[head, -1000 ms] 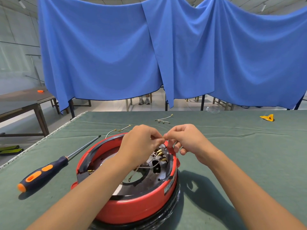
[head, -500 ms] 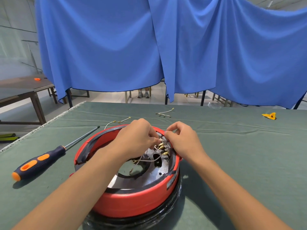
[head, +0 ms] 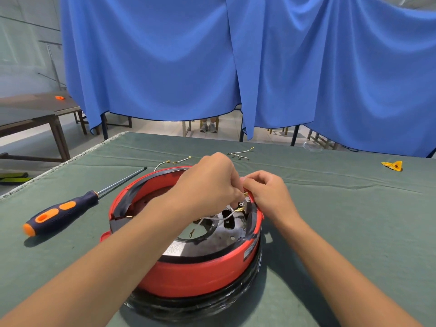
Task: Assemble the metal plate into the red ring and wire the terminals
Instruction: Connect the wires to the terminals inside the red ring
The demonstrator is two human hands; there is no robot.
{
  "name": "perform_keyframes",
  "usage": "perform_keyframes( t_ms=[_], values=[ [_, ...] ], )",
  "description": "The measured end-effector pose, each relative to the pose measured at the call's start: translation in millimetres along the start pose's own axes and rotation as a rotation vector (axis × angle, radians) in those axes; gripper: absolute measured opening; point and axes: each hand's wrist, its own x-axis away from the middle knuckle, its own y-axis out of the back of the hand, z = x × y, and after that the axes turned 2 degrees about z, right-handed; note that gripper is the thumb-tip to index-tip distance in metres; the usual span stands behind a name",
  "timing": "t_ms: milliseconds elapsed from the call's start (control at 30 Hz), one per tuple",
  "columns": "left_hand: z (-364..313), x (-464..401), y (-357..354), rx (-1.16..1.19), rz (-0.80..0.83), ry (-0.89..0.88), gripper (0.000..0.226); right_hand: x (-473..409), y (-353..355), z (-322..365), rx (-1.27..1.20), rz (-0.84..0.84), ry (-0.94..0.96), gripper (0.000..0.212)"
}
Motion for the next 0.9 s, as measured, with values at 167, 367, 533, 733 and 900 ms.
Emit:
perform_keyframes(
  t_ms=[167, 367, 533, 733, 900],
  values=[
    [11.8, -6.0, -2.8, 0.117, -0.007, 0.069, 0.018, 2.5, 1.0, 1.5, -0.005, -0.028, 0.033, 0.006],
    [28.4, -10.3, 6.2, 0.236, -0.007, 0.137, 0.019, 10.3, 2.3, 12.5, 0.099, -0.08, 0.176, 0.008],
    [32.8, -13.4, 10.6, 0.309, -0.033, 0.125, 0.017, 15.2, -1.6, 20.1, 0.006, -0.021, 0.237, 0.018],
    [33.8, -10.8, 14.2, 0.372, -0.015, 0.126, 0.016, 17.4, -1.8, 22.6, -0.022, -0.027, 0.258, 0.014],
    [27.8, -8.6, 9.5, 0.219, -0.079, 0.086, 0.01, 15.6, -3.4, 22.3, -0.027, -0.032, 0.181, 0.015]
  ],
)
